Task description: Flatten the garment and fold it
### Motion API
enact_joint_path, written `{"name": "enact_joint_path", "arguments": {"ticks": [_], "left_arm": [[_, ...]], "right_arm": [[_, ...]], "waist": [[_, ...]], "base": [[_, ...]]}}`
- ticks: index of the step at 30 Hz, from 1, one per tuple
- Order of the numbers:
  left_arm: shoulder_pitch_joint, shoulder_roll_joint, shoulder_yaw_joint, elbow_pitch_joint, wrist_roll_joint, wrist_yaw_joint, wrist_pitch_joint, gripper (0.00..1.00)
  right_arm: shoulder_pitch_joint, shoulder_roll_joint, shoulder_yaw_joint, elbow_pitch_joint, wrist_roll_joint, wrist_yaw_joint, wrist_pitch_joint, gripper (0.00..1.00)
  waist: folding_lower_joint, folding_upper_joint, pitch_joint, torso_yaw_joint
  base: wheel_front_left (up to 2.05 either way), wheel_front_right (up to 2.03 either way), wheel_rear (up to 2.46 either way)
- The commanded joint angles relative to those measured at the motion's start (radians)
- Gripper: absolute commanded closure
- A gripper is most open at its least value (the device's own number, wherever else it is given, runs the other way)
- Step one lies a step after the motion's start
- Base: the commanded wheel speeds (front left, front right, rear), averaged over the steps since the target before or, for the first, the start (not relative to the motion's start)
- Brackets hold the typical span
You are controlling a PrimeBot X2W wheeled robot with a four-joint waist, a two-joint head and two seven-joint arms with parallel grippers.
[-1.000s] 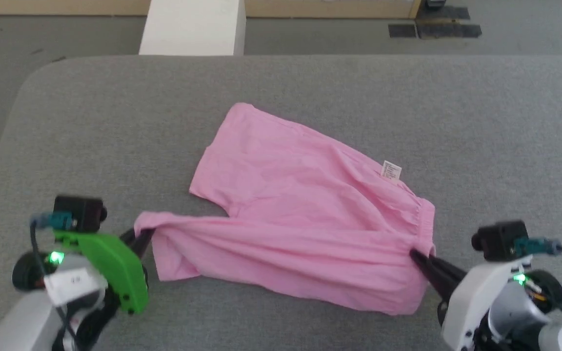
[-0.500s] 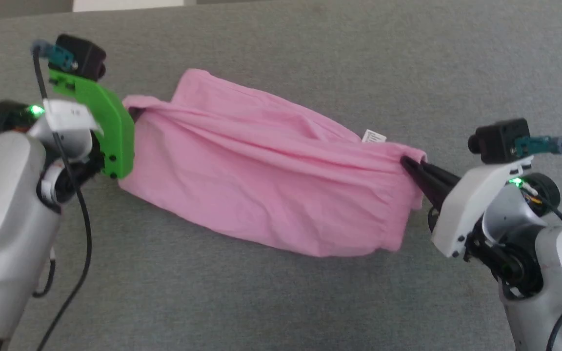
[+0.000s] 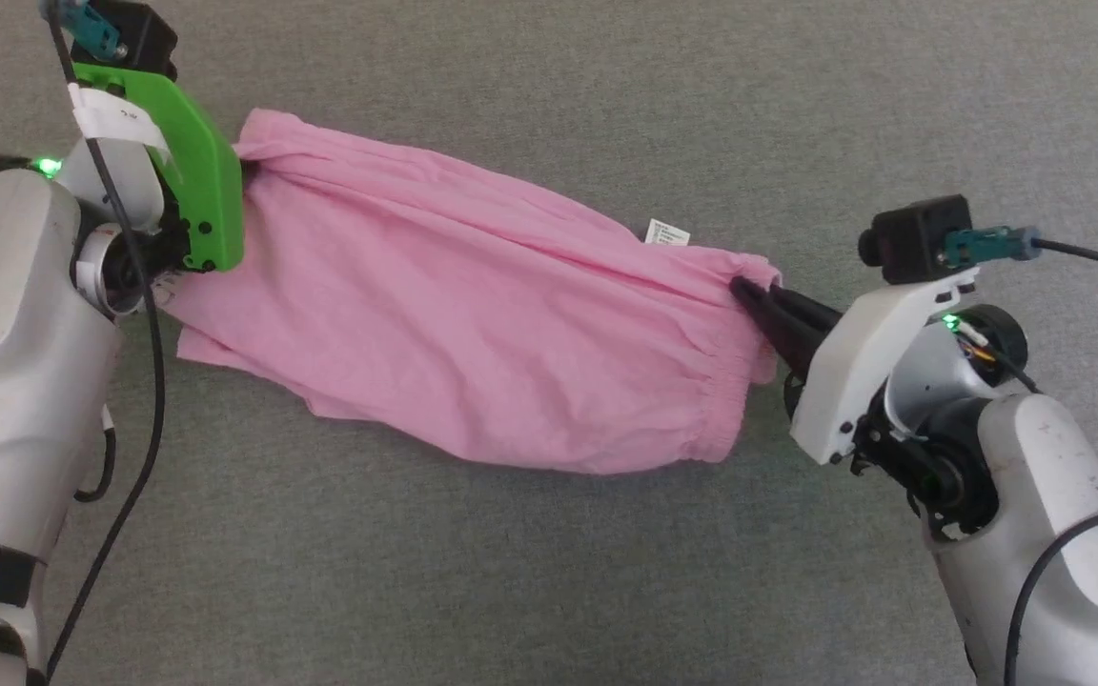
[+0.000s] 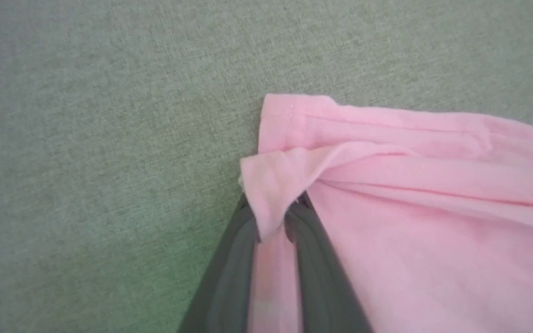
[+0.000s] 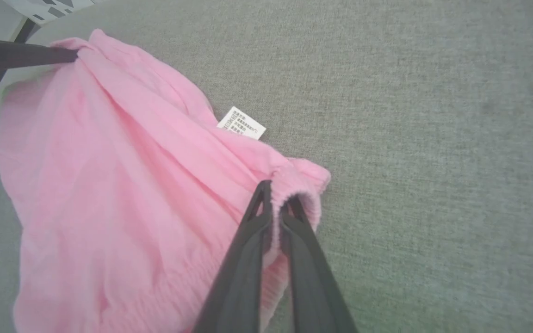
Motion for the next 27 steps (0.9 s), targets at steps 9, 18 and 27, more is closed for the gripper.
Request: {"name": "enact_joint_path", "arguments": {"ticks": [9,18,27], "left_arm": [[-0.002,-0.040,0.021,0.062,-0.023,-0.010,-0.216,0.00],[0.140,-0.071,0.052,-0.007,0.032,0.063,-0.559,0.00],[0.364,-0.059,0.079,-0.147,0.049,0.174,-0.722,0.00]], "right_arm": [[0.026,-0.031,0.041,0.048,-0.017,-0.002,-0.144,0.00],[0.180,-0.013,-0.058,-0.016,-0.175,-0.002,-0.437,0.00],[0.324,0.045,-0.135,-0.146,-0.307,-0.002,-0.568,0.00]], "waist": [[-0.0001,0.0065,-0.039,0.025],[-0.0001,0.0065,-0.124,0.092],[-0.0001,0.0065,-0.210,0.105]], "base": [[0.00,0.00,0.00],[0.00,0.00,0.00],[0.00,0.00,0.00]]}}
